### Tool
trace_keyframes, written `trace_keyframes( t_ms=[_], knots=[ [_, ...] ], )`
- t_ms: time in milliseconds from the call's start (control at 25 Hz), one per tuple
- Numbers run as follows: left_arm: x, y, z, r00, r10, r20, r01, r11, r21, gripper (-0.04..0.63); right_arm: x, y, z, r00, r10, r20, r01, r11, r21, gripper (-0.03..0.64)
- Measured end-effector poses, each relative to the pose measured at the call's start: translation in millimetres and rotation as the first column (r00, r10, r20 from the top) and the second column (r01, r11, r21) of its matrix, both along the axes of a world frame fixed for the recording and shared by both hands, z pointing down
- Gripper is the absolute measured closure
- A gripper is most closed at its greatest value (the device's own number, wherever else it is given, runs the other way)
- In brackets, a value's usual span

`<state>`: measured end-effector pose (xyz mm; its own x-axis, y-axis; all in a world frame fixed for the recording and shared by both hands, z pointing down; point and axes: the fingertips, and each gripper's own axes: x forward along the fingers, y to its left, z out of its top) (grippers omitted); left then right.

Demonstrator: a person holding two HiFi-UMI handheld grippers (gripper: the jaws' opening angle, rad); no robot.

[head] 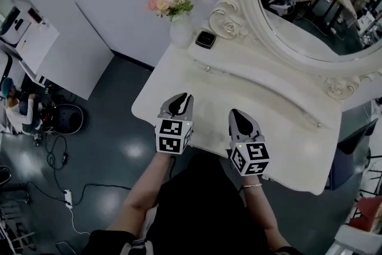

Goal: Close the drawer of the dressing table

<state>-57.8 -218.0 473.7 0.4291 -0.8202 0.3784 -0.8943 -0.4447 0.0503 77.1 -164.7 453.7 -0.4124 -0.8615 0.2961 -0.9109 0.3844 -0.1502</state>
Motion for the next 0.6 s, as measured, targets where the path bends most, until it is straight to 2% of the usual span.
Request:
trace_keyframes(
  t_ms=[200,600],
  knots=[
    [-8,12,-5,1.000,-0.001,-0.007,0.001,1.000,0.023,0.571,-6,5,-3,1.000,-0.004,-0.008,0.005,1.000,0.010,0.612],
    [-25,27,-9,0.999,-0.006,-0.040,0.007,1.000,0.022,0.589,-13,14,-5,1.000,0.000,-0.027,0.000,1.000,0.020,0.612]
  ],
)
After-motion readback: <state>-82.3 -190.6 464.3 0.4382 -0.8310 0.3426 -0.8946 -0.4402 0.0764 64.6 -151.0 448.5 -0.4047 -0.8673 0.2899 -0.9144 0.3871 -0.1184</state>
